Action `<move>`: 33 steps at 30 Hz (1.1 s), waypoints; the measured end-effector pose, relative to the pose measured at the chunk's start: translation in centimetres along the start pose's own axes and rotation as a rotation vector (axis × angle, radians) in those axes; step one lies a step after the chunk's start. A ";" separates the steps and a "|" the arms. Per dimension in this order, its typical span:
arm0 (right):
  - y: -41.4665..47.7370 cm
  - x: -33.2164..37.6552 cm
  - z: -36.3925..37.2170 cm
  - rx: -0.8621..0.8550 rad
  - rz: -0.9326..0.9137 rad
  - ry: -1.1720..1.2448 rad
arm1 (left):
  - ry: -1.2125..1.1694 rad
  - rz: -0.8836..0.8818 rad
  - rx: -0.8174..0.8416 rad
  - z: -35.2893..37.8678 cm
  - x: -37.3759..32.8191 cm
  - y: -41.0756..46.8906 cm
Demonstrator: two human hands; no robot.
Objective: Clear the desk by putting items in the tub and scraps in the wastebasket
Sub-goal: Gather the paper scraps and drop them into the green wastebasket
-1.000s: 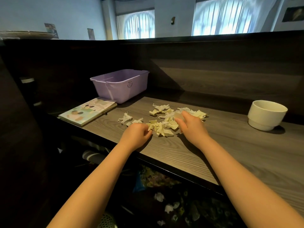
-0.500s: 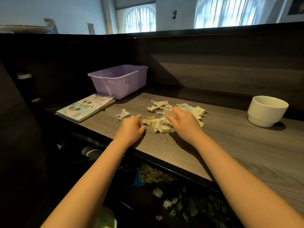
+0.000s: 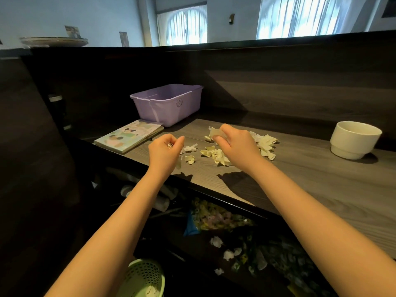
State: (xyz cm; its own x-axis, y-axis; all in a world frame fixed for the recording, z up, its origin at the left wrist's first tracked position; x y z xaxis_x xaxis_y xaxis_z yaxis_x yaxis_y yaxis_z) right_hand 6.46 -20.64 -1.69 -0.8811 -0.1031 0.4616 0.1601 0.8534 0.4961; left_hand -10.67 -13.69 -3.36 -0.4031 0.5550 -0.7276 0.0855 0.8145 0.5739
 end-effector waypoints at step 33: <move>-13.2 5.4 35.4 0.633 0.186 0.118 | 0.388 -0.455 0.222 -9.0 32.4 -15.9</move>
State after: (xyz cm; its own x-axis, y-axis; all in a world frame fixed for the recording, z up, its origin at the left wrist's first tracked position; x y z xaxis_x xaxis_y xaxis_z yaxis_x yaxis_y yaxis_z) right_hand -16.17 -14.40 -31.77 -0.8038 0.0499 0.5928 -0.0192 0.9938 -0.1098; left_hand -33.24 -10.21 -32.68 -0.7407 0.0773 -0.6674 -0.0019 0.9931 0.1172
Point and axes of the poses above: each hand's wrist, its own y-axis towards the middle knuckle, its own z-axis out of the palm, x = y × z, the point moved 1 cm from there along y, towards the middle knuckle, and after that the axes turned 3 degrees about z, right-handed, at the moved point
